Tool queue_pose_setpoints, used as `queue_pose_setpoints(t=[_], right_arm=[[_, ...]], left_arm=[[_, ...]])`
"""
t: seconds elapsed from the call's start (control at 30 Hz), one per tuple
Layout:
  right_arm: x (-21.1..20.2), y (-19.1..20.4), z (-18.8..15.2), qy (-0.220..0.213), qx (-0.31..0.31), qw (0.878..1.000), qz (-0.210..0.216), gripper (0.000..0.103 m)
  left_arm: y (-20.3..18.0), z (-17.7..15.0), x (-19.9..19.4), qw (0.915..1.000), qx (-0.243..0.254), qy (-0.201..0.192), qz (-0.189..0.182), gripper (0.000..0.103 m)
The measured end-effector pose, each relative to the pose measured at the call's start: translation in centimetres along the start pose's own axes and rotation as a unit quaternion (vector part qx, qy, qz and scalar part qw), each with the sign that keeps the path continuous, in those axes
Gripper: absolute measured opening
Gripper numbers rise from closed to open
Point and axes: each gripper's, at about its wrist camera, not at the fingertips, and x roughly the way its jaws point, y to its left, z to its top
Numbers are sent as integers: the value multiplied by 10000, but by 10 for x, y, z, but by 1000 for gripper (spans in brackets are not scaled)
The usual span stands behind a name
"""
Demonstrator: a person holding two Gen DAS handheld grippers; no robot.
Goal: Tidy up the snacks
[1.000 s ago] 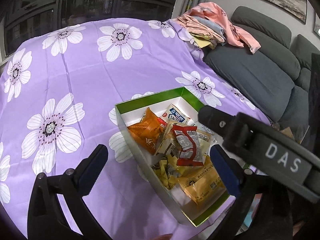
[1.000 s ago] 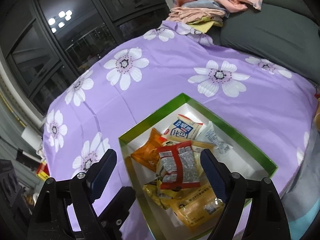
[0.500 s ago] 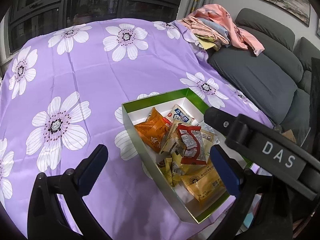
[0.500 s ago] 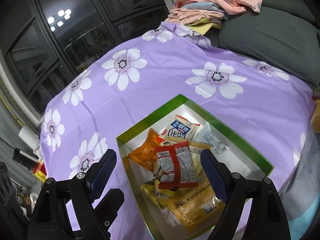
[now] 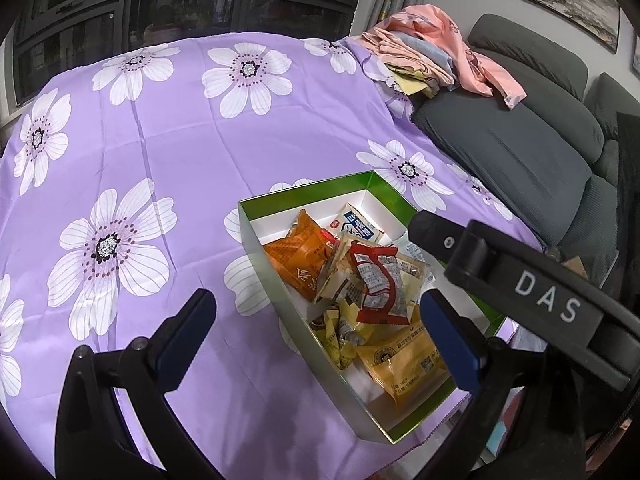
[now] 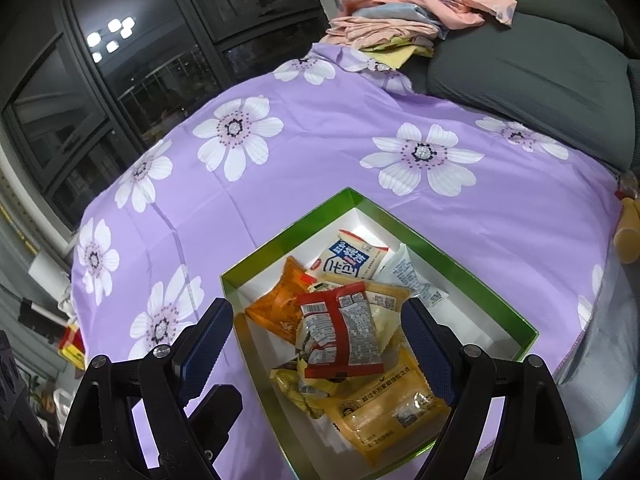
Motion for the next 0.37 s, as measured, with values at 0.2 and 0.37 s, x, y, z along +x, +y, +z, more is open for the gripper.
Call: queue_pose_setpoints(t=[0.2, 0.37], right_arm=[[0, -1, 0, 0, -15, 9999, -113, 86], [1, -1, 0, 4, -31, 9997, -225, 86]], left_arm=[[-1, 0, -1, 10000, 9, 8, -8, 102], [-1, -2, -2, 10000, 26, 7, -40, 102]])
